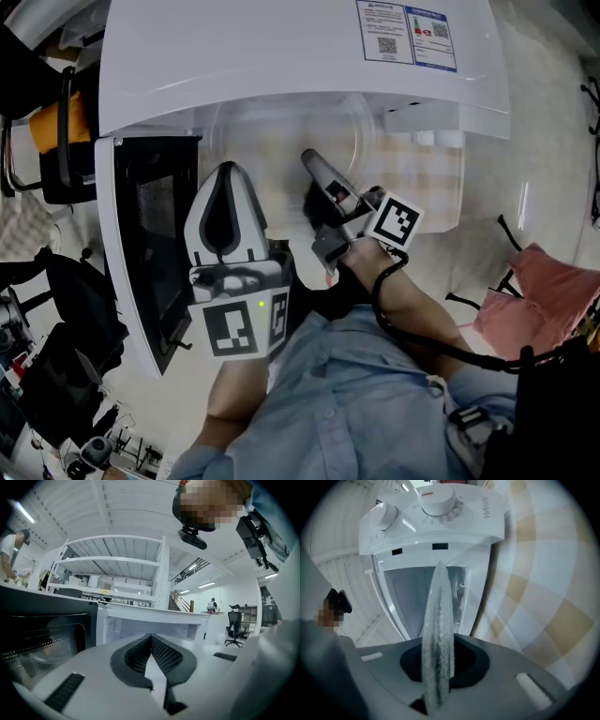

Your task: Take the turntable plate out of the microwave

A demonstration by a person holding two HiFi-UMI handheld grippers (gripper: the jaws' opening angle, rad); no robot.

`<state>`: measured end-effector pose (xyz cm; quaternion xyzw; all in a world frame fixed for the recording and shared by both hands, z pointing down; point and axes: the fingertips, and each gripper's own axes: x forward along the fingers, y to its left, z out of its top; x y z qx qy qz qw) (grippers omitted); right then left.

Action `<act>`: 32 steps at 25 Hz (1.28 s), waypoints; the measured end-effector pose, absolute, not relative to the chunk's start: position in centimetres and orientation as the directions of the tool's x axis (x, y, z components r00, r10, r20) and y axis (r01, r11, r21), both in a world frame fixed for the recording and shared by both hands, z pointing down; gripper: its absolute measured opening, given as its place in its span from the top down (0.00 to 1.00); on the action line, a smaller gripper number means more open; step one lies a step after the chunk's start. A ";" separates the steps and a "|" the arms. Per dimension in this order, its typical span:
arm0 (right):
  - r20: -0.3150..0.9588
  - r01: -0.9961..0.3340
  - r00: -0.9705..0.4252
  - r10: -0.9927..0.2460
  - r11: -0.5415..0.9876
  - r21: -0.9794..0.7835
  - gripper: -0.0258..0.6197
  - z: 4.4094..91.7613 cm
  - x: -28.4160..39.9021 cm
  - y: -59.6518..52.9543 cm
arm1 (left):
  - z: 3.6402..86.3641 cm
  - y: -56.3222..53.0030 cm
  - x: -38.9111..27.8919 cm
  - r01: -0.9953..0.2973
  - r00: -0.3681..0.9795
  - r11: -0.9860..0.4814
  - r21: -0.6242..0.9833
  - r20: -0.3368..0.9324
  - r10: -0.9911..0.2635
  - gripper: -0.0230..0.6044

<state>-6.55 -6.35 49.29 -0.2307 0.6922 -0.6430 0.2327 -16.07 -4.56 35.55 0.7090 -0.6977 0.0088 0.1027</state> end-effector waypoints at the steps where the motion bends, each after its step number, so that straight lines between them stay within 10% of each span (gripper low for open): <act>1: -0.026 -0.020 -0.787 -0.616 0.067 -0.998 0.92 49.1 -6.4 -6.0 | 35.4 -4.2 -15.9 -0.991 0.024 -0.003 0.135 0.157 -0.987 0.95; 32: -0.044 -0.003 -0.863 -0.504 0.092 -0.996 0.92 38.8 -2.9 1.8 | 27.3 1.3 -12.2 -0.993 -0.023 0.036 0.114 0.116 -0.993 0.95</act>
